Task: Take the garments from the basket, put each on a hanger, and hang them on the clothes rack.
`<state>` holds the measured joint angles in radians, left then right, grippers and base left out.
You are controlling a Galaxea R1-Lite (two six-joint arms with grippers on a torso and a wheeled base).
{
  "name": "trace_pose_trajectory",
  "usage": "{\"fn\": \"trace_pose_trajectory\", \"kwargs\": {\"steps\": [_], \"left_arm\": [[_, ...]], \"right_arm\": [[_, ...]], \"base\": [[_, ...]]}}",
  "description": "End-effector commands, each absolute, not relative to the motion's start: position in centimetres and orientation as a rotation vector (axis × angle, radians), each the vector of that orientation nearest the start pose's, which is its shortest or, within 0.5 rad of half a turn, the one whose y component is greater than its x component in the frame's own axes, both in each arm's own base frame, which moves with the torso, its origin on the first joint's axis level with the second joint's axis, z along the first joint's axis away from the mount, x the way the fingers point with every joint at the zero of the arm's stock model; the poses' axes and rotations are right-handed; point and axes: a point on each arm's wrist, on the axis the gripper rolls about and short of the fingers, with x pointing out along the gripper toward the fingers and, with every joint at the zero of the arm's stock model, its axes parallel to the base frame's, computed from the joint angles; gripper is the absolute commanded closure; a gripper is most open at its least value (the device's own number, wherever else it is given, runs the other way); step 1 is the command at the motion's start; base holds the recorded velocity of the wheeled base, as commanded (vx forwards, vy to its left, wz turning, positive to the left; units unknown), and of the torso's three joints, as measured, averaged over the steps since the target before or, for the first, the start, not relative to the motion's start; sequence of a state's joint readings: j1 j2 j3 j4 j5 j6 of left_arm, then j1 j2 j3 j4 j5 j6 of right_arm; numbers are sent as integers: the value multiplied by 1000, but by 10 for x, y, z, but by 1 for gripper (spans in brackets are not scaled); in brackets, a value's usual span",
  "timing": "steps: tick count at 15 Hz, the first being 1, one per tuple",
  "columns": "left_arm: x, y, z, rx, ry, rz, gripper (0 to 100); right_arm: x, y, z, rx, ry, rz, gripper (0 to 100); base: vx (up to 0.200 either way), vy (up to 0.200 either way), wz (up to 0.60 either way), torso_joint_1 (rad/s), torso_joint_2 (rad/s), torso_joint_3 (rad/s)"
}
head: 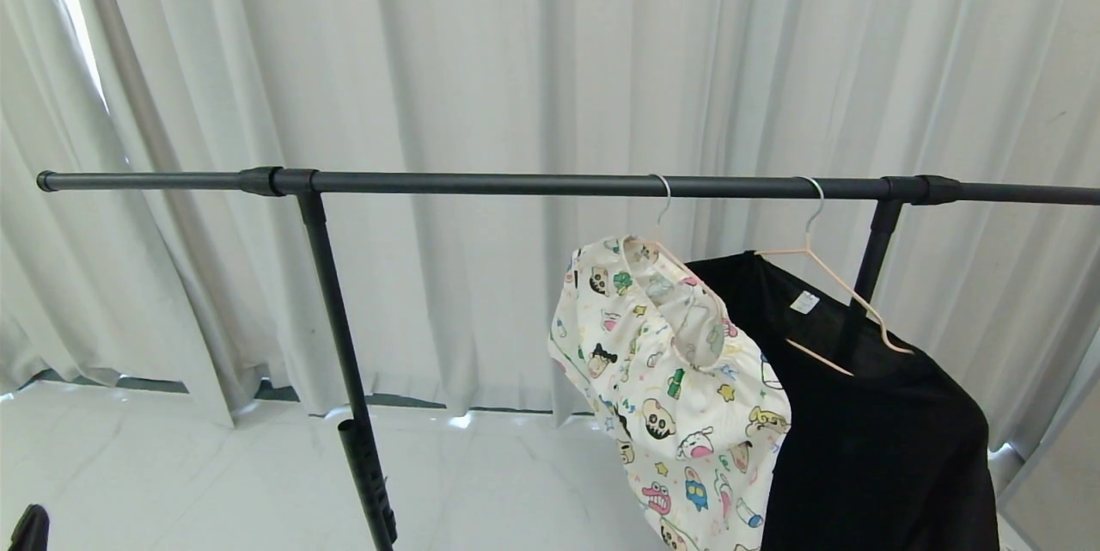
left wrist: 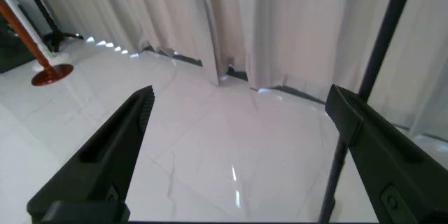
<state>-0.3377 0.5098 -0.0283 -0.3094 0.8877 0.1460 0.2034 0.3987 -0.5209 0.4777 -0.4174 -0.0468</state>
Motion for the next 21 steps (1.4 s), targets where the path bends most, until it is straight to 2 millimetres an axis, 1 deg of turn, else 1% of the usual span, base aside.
{"fn": "trace_pose_trajectory", "kwargs": {"steps": [1,2,3,5,7,8,11,15,18,19,21], "left_arm": [[-24,27,83,288,37,581,0],[-25,28,80,311,76,625,0],[-26,30,80,277,75,697,0],[-26,30,80,272,79,723,0],[-26,30,80,271,79,726,0],[-26,30,80,261,76,729,0],[-27,31,80,259,81,761,0],[-27,31,80,257,82,773,0],[-26,31,80,235,69,750,0],[-26,30,80,236,68,742,0],[-26,31,80,214,58,736,0]], "right_arm": [[-59,-22,125,-184,146,-246,0],[-58,-22,120,-190,146,-261,0],[-56,-22,123,-180,117,-279,0],[-48,-20,110,-188,140,-277,0],[-28,-16,84,-181,86,-297,0],[-26,-16,86,-170,32,-298,0],[-24,-16,83,-177,27,-303,0],[-23,-15,84,-226,11,-291,0],[-23,-15,84,-251,1,-284,0],[-22,-14,84,-251,-8,-251,0],[-21,-11,86,-240,-67,-138,0]], "base": [[0,0,0,0,0,0],[0,0,0,0,0,0],[0,0,0,0,0,0],[0,0,0,0,0,0],[0,0,0,0,0,0],[0,0,0,0,0,0],[0,0,0,0,0,0],[0,0,0,0,0,0],[0,0,0,0,0,0],[0,0,0,0,0,0],[-200,0,0,2,2,2]]}}
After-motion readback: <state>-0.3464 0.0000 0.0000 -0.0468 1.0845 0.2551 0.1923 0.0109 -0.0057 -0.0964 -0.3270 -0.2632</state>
